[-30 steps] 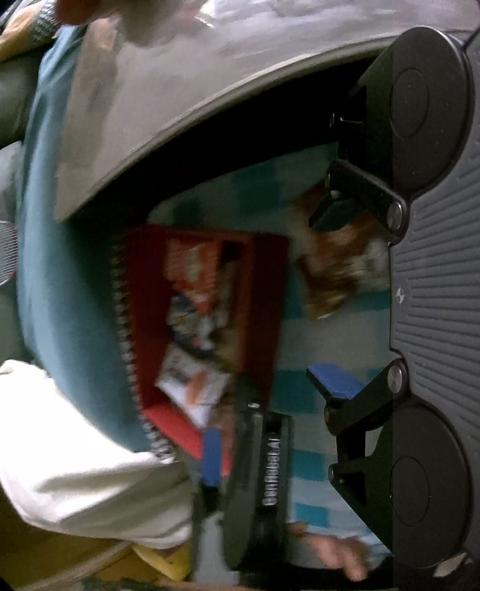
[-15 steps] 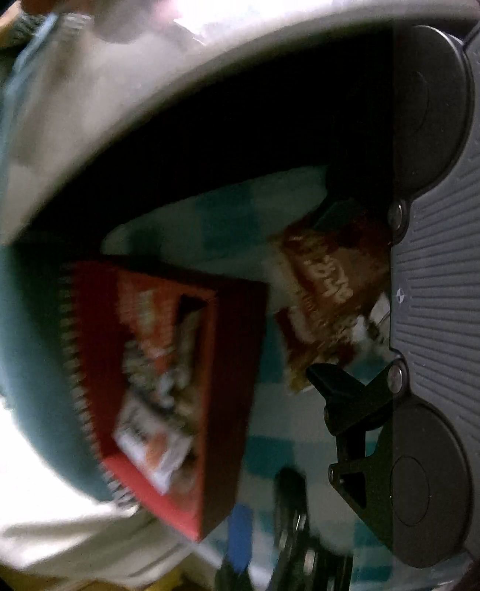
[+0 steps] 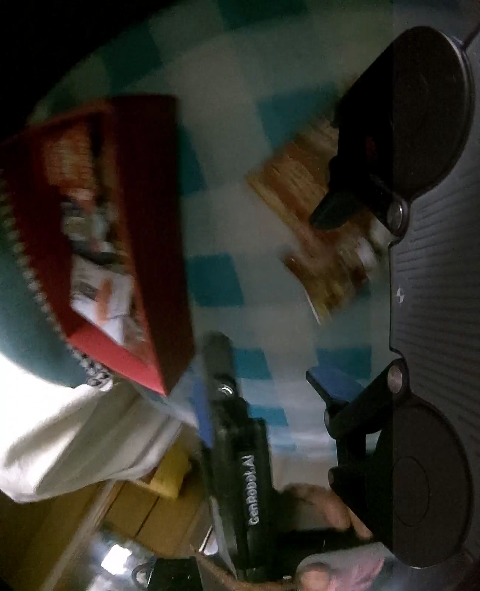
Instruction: Organize snacks
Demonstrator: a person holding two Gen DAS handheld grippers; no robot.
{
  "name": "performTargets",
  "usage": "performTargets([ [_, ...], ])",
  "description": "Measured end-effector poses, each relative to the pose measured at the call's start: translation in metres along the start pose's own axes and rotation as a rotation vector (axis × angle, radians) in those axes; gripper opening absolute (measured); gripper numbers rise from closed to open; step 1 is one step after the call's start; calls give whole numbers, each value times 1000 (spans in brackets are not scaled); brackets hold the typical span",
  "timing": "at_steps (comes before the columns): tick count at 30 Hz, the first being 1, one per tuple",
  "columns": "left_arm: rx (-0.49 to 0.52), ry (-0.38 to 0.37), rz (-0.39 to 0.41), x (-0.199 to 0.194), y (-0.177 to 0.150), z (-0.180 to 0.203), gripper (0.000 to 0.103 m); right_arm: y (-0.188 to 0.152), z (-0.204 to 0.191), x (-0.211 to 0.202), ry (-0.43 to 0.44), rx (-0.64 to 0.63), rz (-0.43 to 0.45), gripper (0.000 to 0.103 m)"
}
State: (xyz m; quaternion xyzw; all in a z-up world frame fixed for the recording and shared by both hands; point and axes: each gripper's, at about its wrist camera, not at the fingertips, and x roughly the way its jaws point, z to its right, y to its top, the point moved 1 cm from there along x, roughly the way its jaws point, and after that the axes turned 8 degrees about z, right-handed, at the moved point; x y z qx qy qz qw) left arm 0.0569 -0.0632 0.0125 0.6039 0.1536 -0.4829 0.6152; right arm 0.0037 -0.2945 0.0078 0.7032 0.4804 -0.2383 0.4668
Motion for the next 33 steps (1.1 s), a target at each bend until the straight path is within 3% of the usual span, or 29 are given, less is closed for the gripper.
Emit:
performTargets([
  [2, -45, -5, -38, -1, -15, -6, 71, -2, -10, -1, -175, -192, 12, 87],
  [5, -38, -1, -81, -1, -35, -5, 71, -11, -14, 8, -272, -390, -50, 86],
  [12, -51, -11, -145, 1, -63, 7, 71, -19, -14, 27, -242, -555, -142, 87],
  [14, -69, -22, -155, 1, -68, 10, 71, -15, -9, 34, -250, -514, -128, 89],
  [16, -64, -22, -160, 2, -73, 14, 71, -13, -4, 30, -281, -460, -128, 84],
  [24, -84, -43, -218, 13, -90, 34, 71, -42, -6, 17, -362, -394, -123, 79],
  [26, -117, -29, -214, 16, -90, 38, 71, -37, 3, 5, -351, -290, -87, 56],
  [27, -137, -22, -212, 17, -89, 40, 71, -34, 9, 0, -367, -252, -68, 51],
  [30, -165, -8, -210, 24, -87, 50, 71, -32, 26, -6, -387, -194, -56, 55],
  [33, -168, 30, -186, 27, -86, 61, 68, -36, 27, -5, -361, -195, -67, 71],
])
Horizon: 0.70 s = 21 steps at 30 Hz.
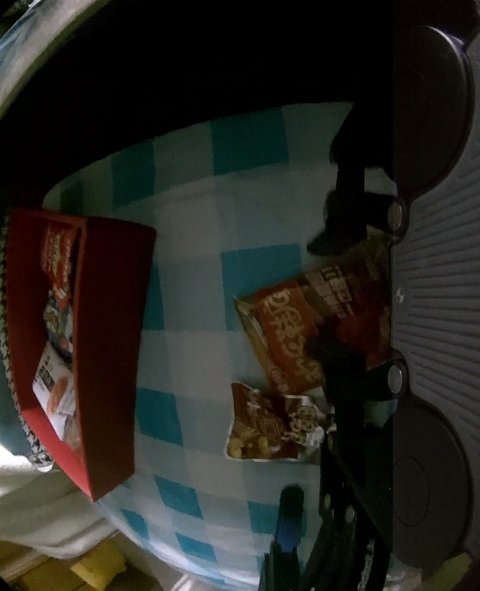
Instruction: Organize snacks
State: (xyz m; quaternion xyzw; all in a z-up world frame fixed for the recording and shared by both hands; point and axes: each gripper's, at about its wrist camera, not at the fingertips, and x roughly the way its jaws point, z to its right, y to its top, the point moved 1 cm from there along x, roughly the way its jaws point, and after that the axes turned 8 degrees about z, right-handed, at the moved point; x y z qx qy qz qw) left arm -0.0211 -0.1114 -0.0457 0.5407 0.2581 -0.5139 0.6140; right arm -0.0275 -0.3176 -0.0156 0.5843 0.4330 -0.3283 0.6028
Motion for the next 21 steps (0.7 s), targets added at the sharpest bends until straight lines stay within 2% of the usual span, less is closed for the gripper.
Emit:
performTargets([
  [4, -3, 74, 30, 7, 1, 8, 73, 1, 5, -4, -53, -22, 9, 73],
  [5, 12, 102, 34, 10, 0, 14, 77, 1, 9, -6, -78, -19, 22, 73],
  [7, 47, 153, 48, 15, -4, 25, 80, 4, 16, -13, -70, 13, 53, 72],
  [8, 62, 172, 51, 19, -6, 30, 84, 5, 19, -16, -85, 20, 67, 75],
  [10, 131, 217, 65, 23, -12, 40, 83, 7, 23, -18, -81, 28, 73, 79],
  [12, 237, 234, 84, 21, -22, 48, 71, 8, 24, -17, -66, 32, 69, 79],
  [14, 297, 211, 90, 13, -28, 44, 45, 7, 21, -16, -73, 12, 61, 79],
  [15, 311, 201, 88, 8, -29, 40, 37, 6, 20, -14, -65, 0, 56, 79],
  [18, 288, 205, 57, -2, -30, 13, 37, 1, 8, -10, -38, -41, 34, 79],
  [21, 263, 232, 61, -7, -27, -9, 37, -4, -5, 1, -18, -82, -5, 80],
])
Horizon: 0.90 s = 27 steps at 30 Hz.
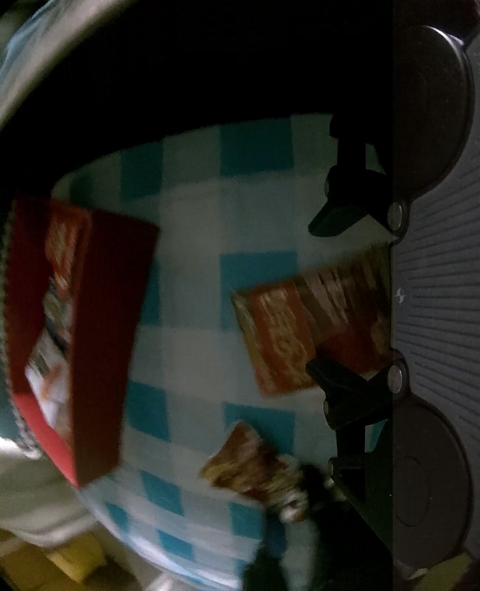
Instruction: Organize snacks
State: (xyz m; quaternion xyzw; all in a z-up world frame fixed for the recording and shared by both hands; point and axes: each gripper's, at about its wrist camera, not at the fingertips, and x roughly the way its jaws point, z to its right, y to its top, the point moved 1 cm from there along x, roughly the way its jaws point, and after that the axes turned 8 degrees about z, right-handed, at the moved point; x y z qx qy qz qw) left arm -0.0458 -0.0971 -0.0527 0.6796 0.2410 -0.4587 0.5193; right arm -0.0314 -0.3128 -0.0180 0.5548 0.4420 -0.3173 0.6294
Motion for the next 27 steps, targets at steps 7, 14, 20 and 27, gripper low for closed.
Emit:
performTargets([
  [7, 39, -40, 11, 0, -1, -4, 39, -7, -13, 11, -14, -23, -28, 103],
  [14, 106, -54, 47, 5, 0, -2, 59, -12, -26, 15, -54, -30, -1, 103],
  [20, 97, -54, 51, 8, 0, -8, 66, -12, -33, 12, -78, -27, -7, 98],
  [27, 146, -102, 62, -1, -4, 4, 34, -7, -42, 5, -67, -46, 6, 76],
])
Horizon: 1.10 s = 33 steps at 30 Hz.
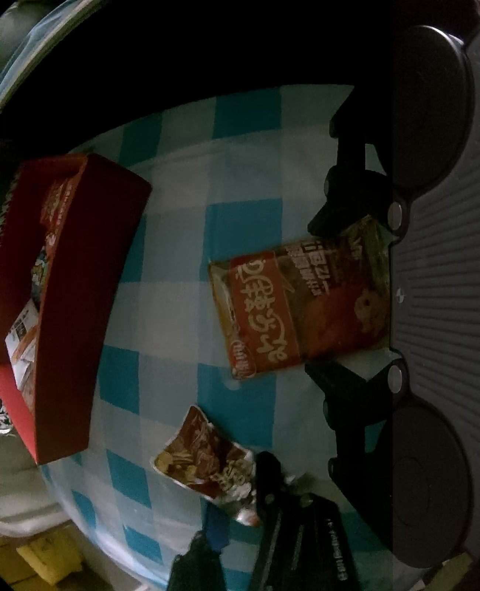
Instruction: Organize snacks
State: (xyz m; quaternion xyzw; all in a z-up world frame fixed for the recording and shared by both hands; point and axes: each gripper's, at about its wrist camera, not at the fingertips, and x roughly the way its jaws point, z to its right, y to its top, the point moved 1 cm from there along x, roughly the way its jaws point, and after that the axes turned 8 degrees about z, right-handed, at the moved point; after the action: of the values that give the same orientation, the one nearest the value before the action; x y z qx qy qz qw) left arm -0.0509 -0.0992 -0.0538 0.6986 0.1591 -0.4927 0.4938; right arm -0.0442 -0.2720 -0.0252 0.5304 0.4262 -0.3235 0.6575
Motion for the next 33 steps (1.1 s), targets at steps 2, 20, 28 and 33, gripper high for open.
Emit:
performTargets([
  [2, -8, -8, -2, -2, 0, -2, 32, 1, 2, -4, 21, 13, 11, 75],
  [20, -16, -25, 3, 6, 14, -7, 40, 8, 10, -18, 50, 97, 75, 74],
  [28, -19, -33, 24, 5, 14, -7, 34, 9, 22, -19, 40, 142, 87, 74],
  [33, -89, -48, 43, -5, 17, -17, 24, 15, 26, -28, 50, 161, 128, 74],
])
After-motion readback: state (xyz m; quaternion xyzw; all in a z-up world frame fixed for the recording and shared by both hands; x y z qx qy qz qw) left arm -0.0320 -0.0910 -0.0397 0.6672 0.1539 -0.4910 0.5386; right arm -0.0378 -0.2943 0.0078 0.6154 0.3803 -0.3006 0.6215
